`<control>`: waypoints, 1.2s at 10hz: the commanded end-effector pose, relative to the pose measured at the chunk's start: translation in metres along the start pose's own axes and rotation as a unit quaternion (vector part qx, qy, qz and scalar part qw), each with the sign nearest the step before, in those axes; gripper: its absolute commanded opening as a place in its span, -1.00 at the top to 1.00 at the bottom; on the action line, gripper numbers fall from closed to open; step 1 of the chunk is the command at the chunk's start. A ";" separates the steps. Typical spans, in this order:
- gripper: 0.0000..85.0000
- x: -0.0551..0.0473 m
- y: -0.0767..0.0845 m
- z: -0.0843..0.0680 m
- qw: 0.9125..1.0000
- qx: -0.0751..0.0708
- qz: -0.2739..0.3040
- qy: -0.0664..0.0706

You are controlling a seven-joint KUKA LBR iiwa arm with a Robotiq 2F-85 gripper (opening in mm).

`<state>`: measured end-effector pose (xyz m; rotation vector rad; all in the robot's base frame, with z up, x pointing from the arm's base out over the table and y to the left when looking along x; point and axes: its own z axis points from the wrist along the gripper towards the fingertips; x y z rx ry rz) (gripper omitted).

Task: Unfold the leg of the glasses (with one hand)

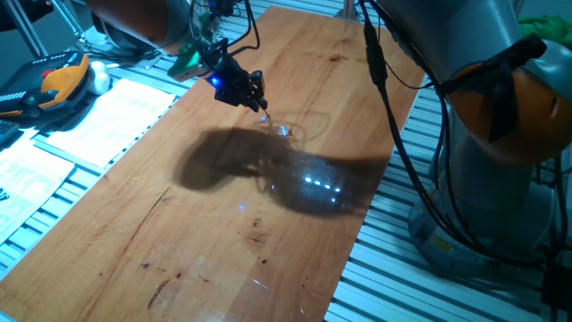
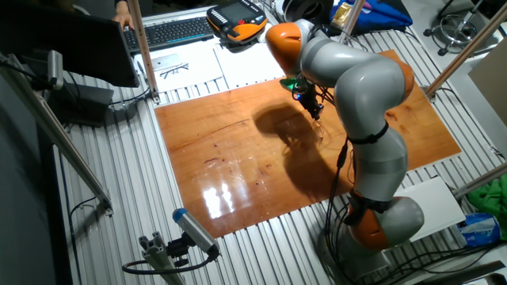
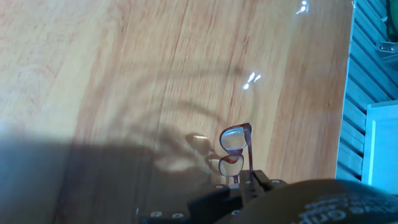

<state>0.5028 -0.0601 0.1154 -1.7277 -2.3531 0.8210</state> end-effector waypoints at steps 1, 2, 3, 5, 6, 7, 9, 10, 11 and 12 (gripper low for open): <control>0.20 0.000 0.001 0.000 1.000 -0.003 0.002 0.000; 0.20 0.002 0.002 -0.001 1.000 -0.003 0.004 -0.002; 0.20 0.004 0.004 -0.003 1.000 -0.001 0.008 -0.004; 0.20 0.008 0.003 -0.005 1.000 -0.002 0.014 0.001; 0.20 0.010 0.003 -0.006 1.000 -0.006 0.017 0.004; 0.20 0.012 0.003 -0.007 1.000 -0.012 0.020 0.009; 0.20 0.012 0.003 -0.007 1.000 -0.018 0.023 0.011; 0.20 0.009 0.002 -0.009 0.999 -0.022 0.023 0.017; 0.20 0.005 0.000 -0.012 0.999 -0.030 0.021 0.031; 0.20 -0.001 -0.003 -0.014 0.998 -0.038 0.016 0.048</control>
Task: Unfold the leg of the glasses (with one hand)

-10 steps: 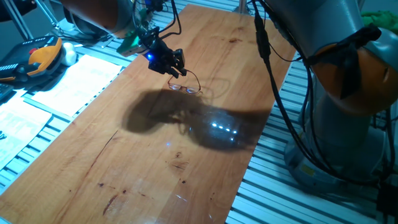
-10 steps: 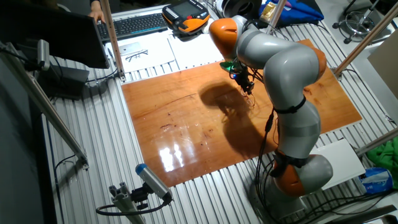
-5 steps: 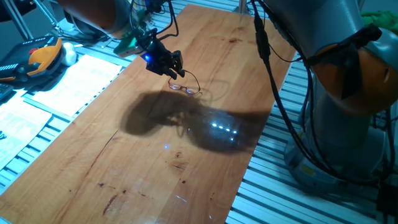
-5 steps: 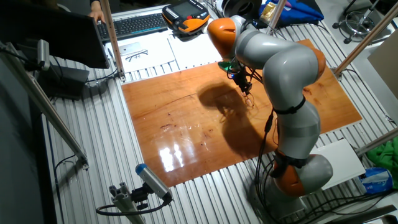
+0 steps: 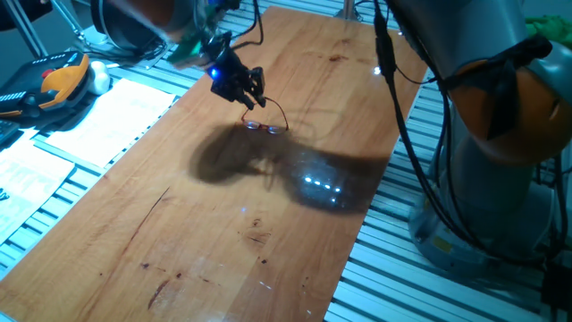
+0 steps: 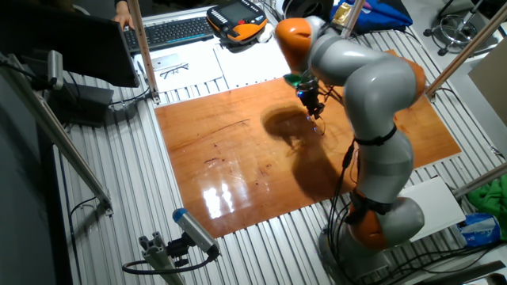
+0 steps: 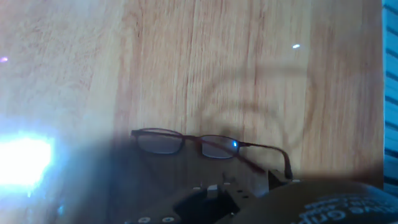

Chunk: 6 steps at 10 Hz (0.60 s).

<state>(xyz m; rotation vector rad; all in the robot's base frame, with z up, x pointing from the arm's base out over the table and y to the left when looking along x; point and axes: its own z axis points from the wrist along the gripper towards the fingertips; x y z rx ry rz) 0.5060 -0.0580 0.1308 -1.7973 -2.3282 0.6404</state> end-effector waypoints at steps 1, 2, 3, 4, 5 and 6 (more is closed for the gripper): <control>0.20 -0.005 -0.001 -0.002 1.000 -0.004 -0.004 0.013; 0.20 -0.007 -0.002 -0.003 1.000 -0.007 -0.005 0.014; 0.20 -0.009 -0.003 -0.004 1.000 -0.010 -0.006 0.016; 0.60 -0.013 -0.005 -0.005 1.000 -0.015 -0.010 0.026; 0.60 -0.019 -0.007 -0.007 0.999 -0.024 -0.017 0.040; 1.00 -0.024 -0.009 -0.009 0.998 -0.032 -0.026 0.049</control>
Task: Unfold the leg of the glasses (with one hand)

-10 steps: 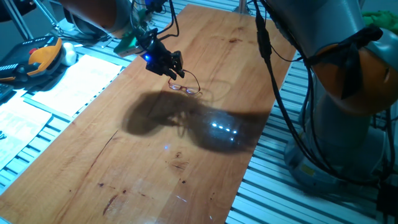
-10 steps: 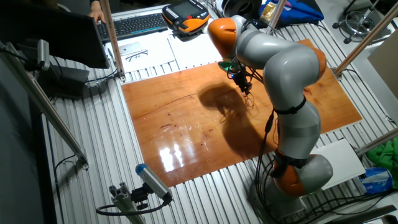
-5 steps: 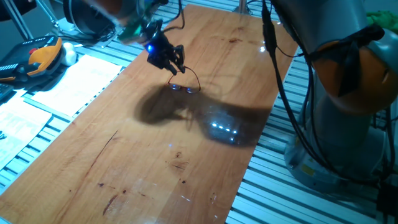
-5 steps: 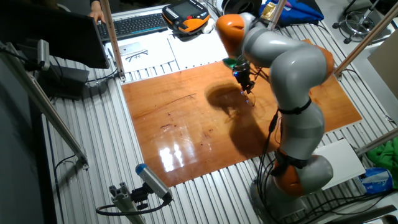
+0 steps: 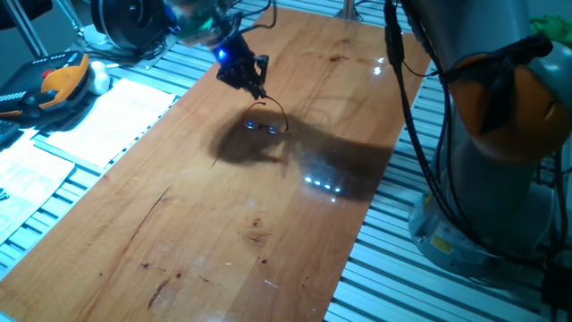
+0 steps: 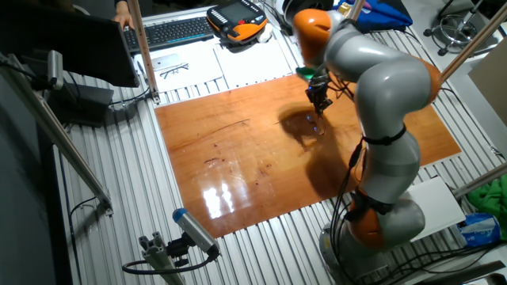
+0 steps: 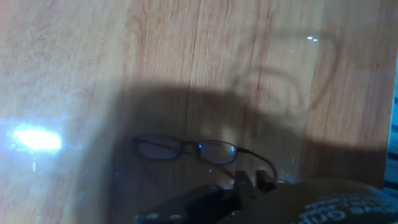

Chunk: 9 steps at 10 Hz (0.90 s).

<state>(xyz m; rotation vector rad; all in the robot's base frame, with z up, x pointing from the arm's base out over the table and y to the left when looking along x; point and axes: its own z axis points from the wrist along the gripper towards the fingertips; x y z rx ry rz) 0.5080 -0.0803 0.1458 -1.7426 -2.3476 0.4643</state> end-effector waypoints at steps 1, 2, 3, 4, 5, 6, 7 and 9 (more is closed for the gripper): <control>1.00 -0.006 -0.001 -0.002 1.000 -0.005 -0.007 0.006; 1.00 -0.010 -0.001 -0.001 1.000 -0.012 -0.008 0.005; 1.00 -0.015 0.002 0.002 1.000 -0.023 -0.001 0.004; 1.00 -0.023 0.002 0.006 0.998 -0.058 0.007 0.010; 1.00 -0.031 0.004 0.010 0.996 -0.083 0.008 0.012; 1.00 -0.037 0.009 0.015 0.995 -0.098 0.011 0.008; 1.00 -0.044 0.017 0.022 0.994 -0.105 0.009 0.005; 1.00 -0.055 0.028 0.034 0.994 -0.111 0.003 0.006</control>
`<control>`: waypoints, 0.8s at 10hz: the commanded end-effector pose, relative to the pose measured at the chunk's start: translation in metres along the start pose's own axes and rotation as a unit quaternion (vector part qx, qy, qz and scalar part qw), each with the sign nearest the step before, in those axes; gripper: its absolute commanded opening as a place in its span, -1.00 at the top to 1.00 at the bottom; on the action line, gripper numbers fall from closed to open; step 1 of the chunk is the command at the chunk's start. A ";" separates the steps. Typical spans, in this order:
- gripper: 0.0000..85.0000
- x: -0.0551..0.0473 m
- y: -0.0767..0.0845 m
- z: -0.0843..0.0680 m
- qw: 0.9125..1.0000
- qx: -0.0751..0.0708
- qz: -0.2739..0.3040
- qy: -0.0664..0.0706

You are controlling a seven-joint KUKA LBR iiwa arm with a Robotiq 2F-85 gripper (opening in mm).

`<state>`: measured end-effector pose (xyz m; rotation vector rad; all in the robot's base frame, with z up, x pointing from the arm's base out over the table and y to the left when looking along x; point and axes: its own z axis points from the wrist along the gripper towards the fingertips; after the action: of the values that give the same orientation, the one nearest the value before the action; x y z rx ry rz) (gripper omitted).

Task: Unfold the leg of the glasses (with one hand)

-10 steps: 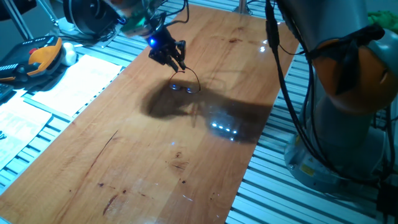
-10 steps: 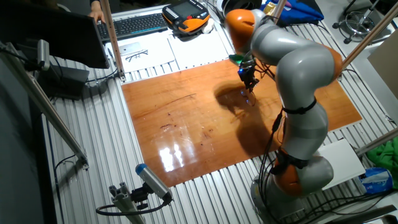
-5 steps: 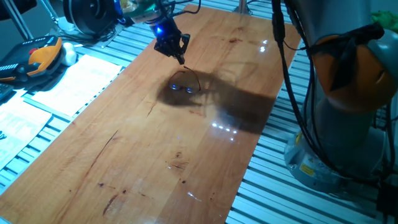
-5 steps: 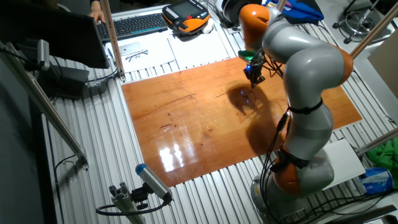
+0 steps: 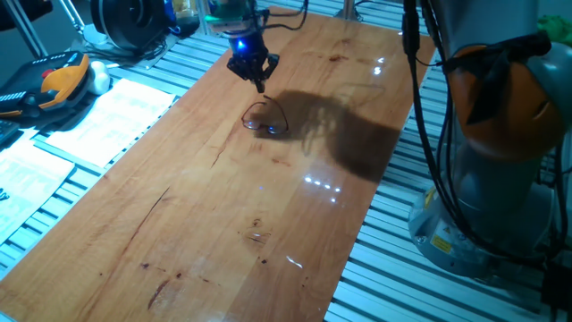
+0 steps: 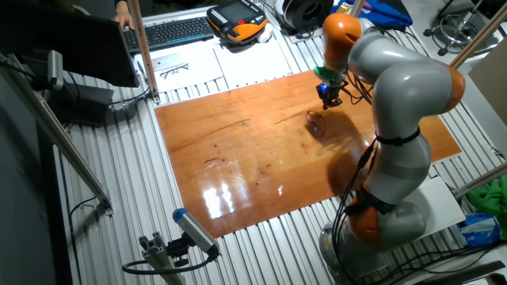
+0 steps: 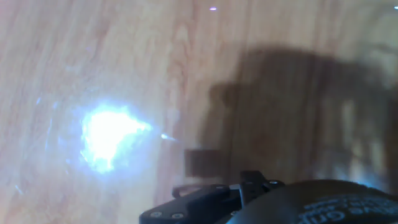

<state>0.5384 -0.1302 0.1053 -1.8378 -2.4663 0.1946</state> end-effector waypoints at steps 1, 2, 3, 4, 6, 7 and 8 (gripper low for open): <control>1.00 -0.001 0.003 0.003 1.000 -0.002 0.001 0.002; 1.00 0.001 0.006 0.006 1.000 -0.005 0.003 0.006; 1.00 0.006 0.008 0.008 1.000 -0.006 0.006 0.005; 1.00 0.010 0.012 0.011 1.000 -0.006 0.011 0.004; 1.00 0.014 0.017 0.017 1.000 -0.006 0.017 0.001; 1.00 0.015 0.018 0.017 1.000 -0.008 0.018 0.001; 1.00 0.017 0.018 0.017 1.000 -0.010 0.019 0.001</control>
<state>0.5487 -0.1082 0.0851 -1.8955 -2.4409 0.1725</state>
